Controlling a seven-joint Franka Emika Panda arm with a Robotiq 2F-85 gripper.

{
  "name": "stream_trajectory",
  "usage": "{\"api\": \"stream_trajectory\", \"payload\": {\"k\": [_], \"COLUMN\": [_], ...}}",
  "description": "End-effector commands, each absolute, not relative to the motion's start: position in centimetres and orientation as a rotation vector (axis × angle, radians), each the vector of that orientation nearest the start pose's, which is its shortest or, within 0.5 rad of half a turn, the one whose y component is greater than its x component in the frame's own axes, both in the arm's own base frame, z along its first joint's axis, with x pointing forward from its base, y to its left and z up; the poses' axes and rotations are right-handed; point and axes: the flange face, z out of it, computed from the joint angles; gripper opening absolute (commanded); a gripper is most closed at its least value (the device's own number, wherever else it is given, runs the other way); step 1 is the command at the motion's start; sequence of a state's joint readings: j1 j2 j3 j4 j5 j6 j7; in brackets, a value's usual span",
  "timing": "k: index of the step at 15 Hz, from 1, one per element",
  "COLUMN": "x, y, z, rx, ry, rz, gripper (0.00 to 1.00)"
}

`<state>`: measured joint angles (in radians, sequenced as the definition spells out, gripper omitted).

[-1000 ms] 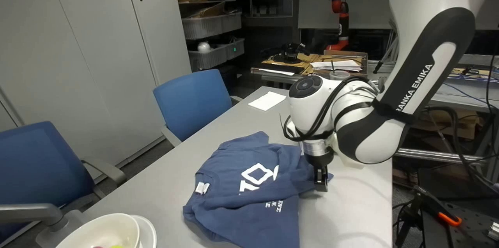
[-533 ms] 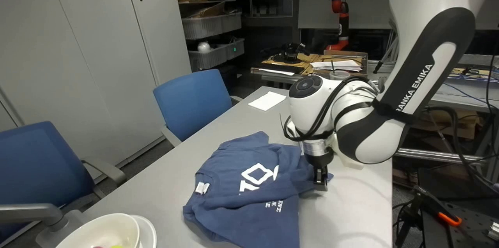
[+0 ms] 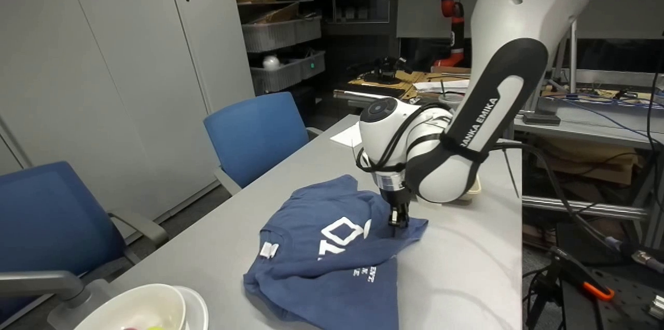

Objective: Fold the t-shirt on the table

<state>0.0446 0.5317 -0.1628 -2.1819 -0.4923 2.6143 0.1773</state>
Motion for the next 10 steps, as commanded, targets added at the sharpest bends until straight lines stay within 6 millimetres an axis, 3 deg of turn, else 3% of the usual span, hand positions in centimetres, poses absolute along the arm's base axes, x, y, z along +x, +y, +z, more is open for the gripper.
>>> {"api": "stream_trajectory", "payload": {"k": [1,5,6,7,10], "x": [57.4,58.6,58.6,58.6,57.7], "y": [-6.5,-6.4,-6.4,-6.4,-6.6], "z": [11.6,11.7,11.9,12.0,12.8], "rx": [-3.429,-3.432,-3.432,-3.436,-3.444], "ry": [-0.314,-0.342,-0.361,-0.369,-0.364], "rz": [0.134,0.11,0.117,0.12,0.188], "gripper": [0.03,0.0,0.26,0.27,0.48]}}
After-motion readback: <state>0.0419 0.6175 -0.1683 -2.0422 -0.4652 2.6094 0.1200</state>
